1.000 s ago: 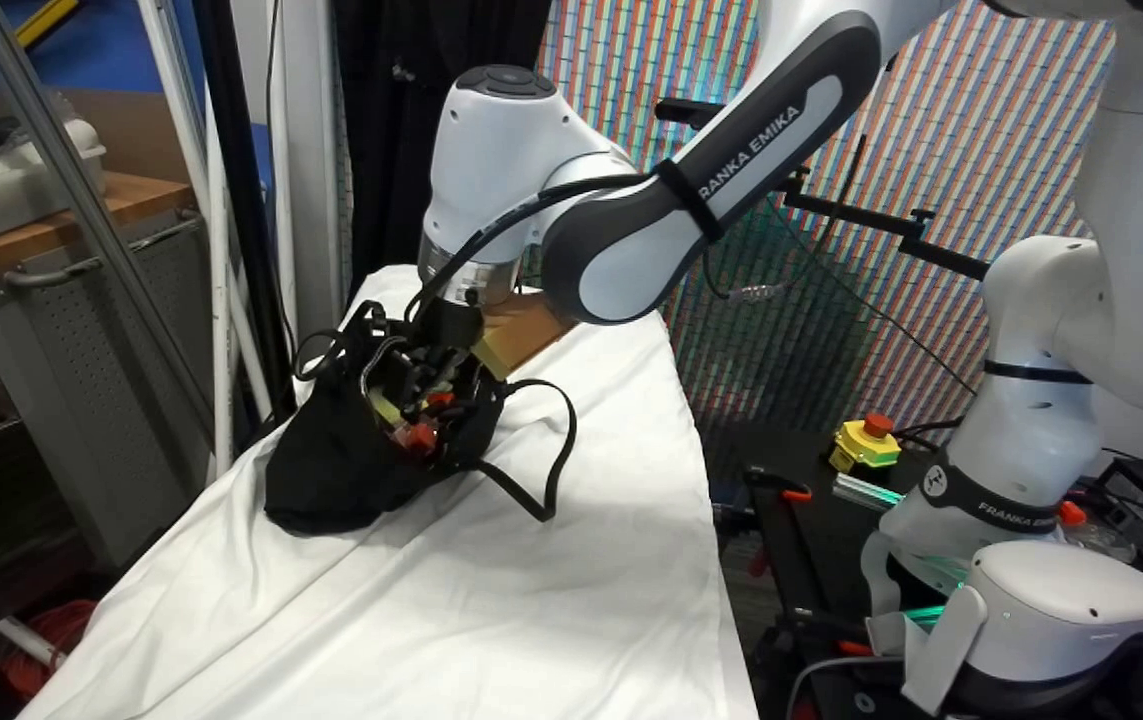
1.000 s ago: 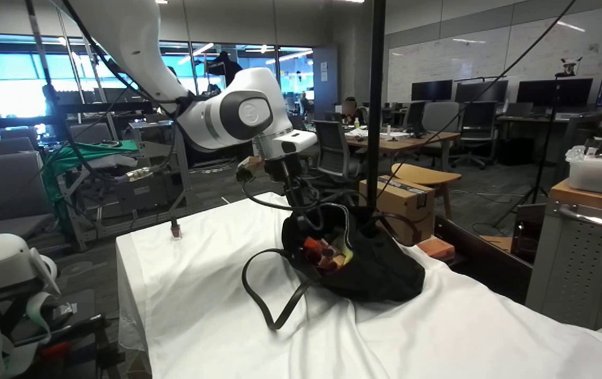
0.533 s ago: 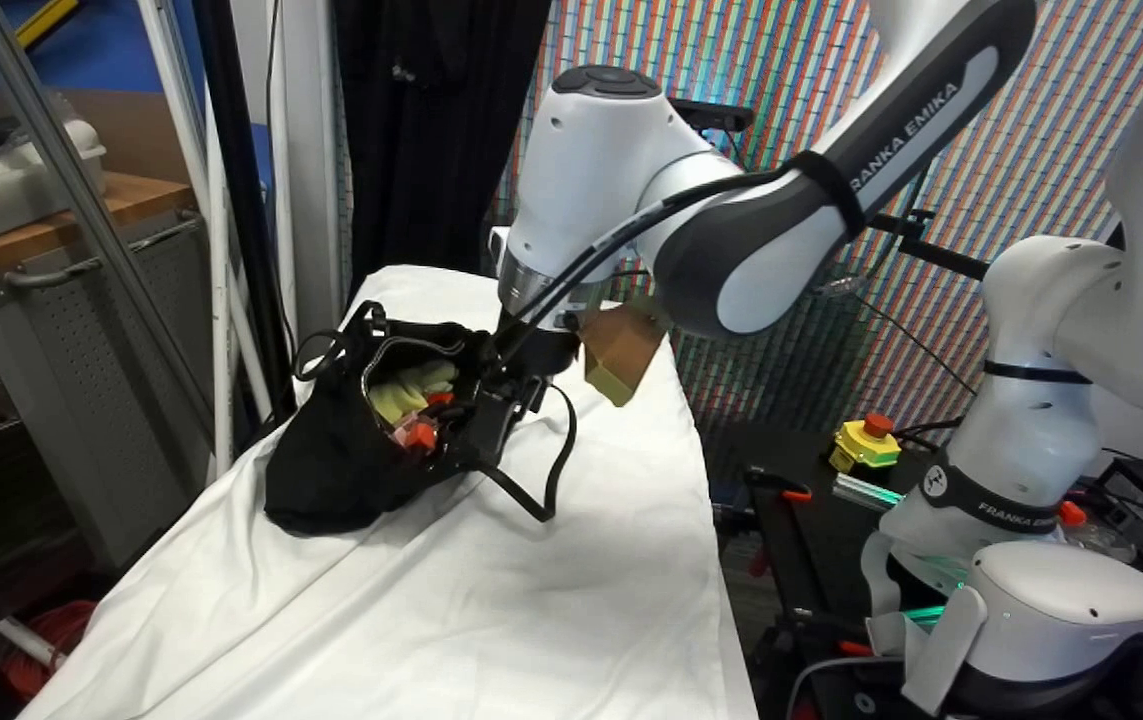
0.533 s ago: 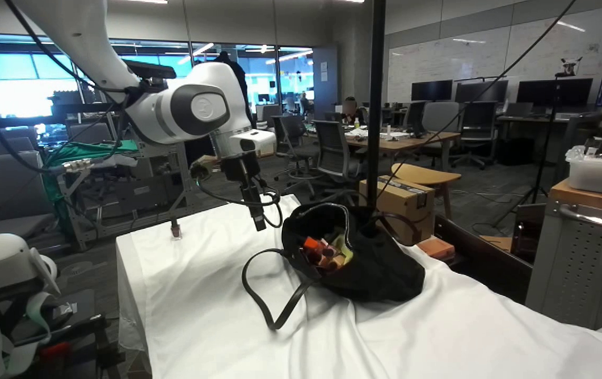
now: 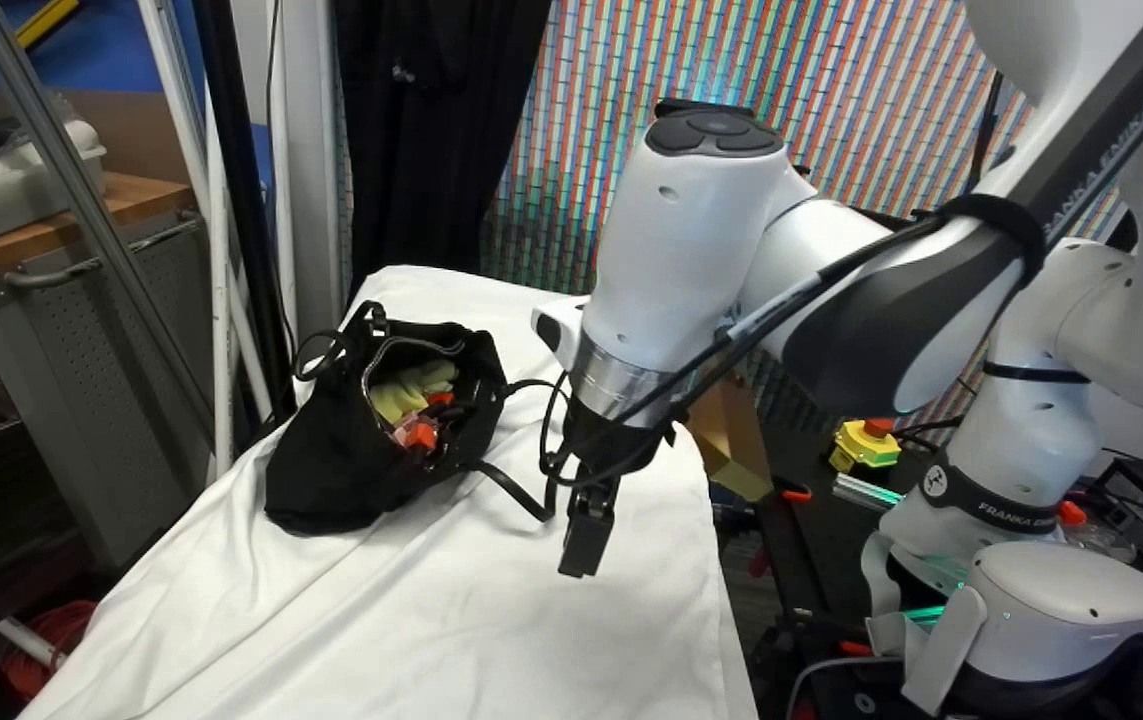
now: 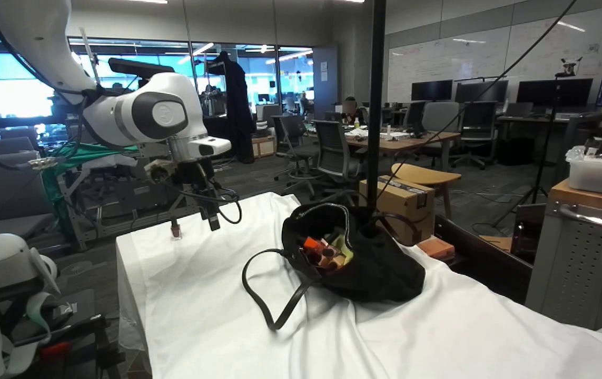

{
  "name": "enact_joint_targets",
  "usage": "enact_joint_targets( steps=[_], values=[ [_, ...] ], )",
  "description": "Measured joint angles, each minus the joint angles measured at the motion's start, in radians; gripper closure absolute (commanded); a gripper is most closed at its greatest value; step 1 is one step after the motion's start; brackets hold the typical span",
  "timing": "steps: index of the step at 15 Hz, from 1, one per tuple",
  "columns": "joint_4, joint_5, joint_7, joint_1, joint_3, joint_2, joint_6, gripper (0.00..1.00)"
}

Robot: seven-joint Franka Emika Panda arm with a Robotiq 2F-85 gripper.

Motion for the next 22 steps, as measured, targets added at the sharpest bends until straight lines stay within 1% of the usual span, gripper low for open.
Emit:
enact_joint_targets(
  steps=[3, 8, 11, 17, 22],
  values=[
    [0.003, 0.011, 0.0, 0.03, 0.047, 0.001, -0.016, 0.0],
    [0.039, 0.013, 0.037, 0.074, 0.088, 0.025, -0.016, 0.0],
    [0.089, 0.014, 0.093, 0.103, 0.097, 0.07, -0.016, 0.0],
    [0.218, 0.017, 0.218, 0.18, 0.098, 0.211, -0.021, 0.0],
    [0.306, 0.051, 0.258, 0.217, 0.098, 0.286, -0.039, 0.0]
  ],
)
